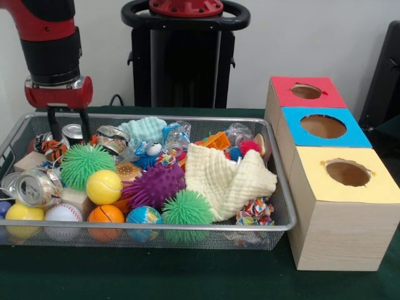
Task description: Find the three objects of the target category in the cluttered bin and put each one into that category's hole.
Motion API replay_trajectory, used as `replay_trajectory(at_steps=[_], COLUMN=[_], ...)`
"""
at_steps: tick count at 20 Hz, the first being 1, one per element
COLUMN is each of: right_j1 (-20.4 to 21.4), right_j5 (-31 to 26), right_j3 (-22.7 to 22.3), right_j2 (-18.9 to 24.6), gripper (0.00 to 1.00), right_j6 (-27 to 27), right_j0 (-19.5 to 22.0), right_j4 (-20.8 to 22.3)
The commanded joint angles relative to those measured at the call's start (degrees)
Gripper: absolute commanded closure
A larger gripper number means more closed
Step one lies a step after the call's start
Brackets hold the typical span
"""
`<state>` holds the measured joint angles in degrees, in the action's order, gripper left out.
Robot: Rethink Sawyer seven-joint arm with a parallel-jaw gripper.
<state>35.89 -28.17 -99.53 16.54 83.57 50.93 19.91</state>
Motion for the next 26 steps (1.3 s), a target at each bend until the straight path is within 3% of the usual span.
replay_trajectory(at_steps=[1,7,11,15,21,26], right_j1=[-3.2,-3.1,-3.5,-5.8,-12.5,-15.0], right_j5=[-4.6,-4.2,-2.7,2.8,13.4,16.5], right_j3=[5.3,4.4,6.0,6.1,5.9,2.8], right_j2=[5.8,6.5,3.8,1.9,-0.6,0.4], gripper=[0.00,0.00,0.00,0.00,0.00,0.00], right_j6=[-3.1,-3.9,-1.6,0.7,4.6,3.8], right_j0=[1.5,2.5,0.1,-1.1,-2.7,-1.3], right_j4=[-0.5,0.5,2.6,4.9,8.9,9.8])
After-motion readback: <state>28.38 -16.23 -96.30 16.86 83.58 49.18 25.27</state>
